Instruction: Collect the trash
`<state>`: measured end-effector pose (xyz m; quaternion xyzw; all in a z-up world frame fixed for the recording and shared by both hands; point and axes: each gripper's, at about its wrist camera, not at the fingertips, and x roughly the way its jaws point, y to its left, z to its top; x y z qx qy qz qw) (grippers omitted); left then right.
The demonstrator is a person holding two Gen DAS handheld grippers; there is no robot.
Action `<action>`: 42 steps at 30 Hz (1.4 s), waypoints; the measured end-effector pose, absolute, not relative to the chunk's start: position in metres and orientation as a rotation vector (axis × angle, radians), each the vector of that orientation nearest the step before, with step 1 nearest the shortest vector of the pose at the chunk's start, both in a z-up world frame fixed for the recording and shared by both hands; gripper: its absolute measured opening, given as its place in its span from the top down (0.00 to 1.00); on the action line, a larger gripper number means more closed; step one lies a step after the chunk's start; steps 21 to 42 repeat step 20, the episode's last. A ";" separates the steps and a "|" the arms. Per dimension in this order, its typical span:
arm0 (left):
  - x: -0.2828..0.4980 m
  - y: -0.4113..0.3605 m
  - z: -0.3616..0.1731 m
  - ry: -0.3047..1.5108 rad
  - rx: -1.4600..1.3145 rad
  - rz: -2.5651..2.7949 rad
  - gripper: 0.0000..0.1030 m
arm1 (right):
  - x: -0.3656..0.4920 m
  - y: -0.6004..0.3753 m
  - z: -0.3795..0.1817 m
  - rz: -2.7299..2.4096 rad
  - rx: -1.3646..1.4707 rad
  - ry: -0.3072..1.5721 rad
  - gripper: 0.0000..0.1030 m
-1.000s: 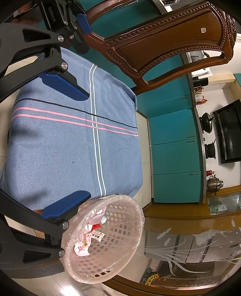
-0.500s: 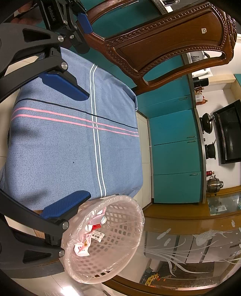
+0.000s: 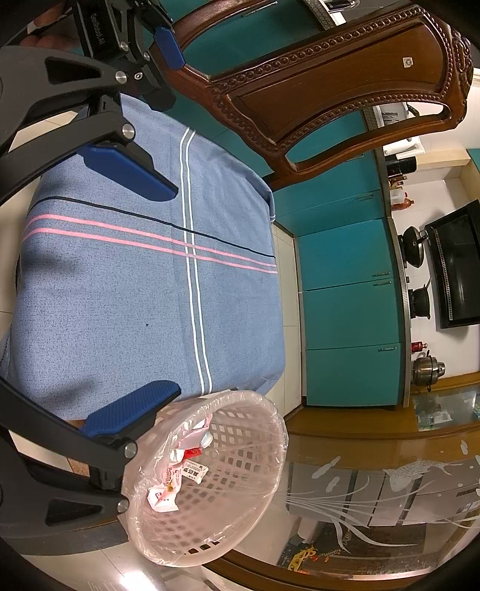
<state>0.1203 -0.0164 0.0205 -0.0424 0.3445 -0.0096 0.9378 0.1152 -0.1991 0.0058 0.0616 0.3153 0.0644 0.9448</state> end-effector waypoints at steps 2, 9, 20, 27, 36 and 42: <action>0.120 -0.016 0.020 0.704 -0.086 -0.020 0.03 | 0.115 -0.199 0.005 0.132 0.123 0.643 0.07; 0.119 -0.017 0.021 0.696 -0.085 -0.015 0.03 | 0.115 -0.199 0.004 0.136 0.119 0.645 0.07; 0.120 -0.013 0.021 0.697 -0.089 -0.010 0.03 | 0.112 -0.190 0.006 0.132 0.098 0.649 0.07; 0.120 -0.013 0.021 0.697 -0.089 -0.010 0.03 | 0.112 -0.190 0.006 0.132 0.098 0.649 0.07; 0.120 -0.013 0.021 0.697 -0.089 -0.010 0.03 | 0.112 -0.190 0.006 0.132 0.098 0.649 0.07; 0.120 -0.013 0.021 0.697 -0.089 -0.010 0.03 | 0.112 -0.190 0.006 0.132 0.098 0.649 0.07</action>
